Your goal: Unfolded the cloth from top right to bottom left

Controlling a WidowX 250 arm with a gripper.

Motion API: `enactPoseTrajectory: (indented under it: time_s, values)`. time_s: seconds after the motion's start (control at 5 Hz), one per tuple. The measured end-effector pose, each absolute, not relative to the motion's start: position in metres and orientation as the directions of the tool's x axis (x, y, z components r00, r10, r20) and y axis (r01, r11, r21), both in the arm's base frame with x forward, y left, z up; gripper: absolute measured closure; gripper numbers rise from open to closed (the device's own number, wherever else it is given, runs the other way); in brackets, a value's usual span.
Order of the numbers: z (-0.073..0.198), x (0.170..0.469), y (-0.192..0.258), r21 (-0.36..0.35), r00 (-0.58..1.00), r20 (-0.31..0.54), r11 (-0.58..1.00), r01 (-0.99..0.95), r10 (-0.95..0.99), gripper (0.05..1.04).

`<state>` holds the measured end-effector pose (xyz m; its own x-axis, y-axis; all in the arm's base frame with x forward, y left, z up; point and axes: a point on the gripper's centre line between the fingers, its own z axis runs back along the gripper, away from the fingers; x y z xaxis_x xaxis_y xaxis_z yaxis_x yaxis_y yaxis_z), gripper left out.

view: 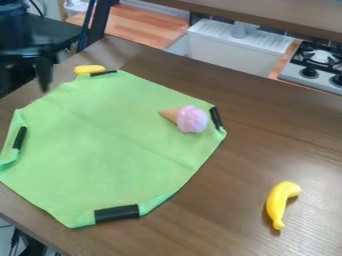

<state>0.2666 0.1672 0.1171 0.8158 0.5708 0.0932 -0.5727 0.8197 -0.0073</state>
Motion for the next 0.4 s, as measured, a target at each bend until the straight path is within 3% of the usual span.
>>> enactPoseTrajectory:
  time_s: [0.4]
  values:
    - [0.14,0.32,0.079,-0.102,0.874,0.182,0.892,-0.44,0.451,0.084]
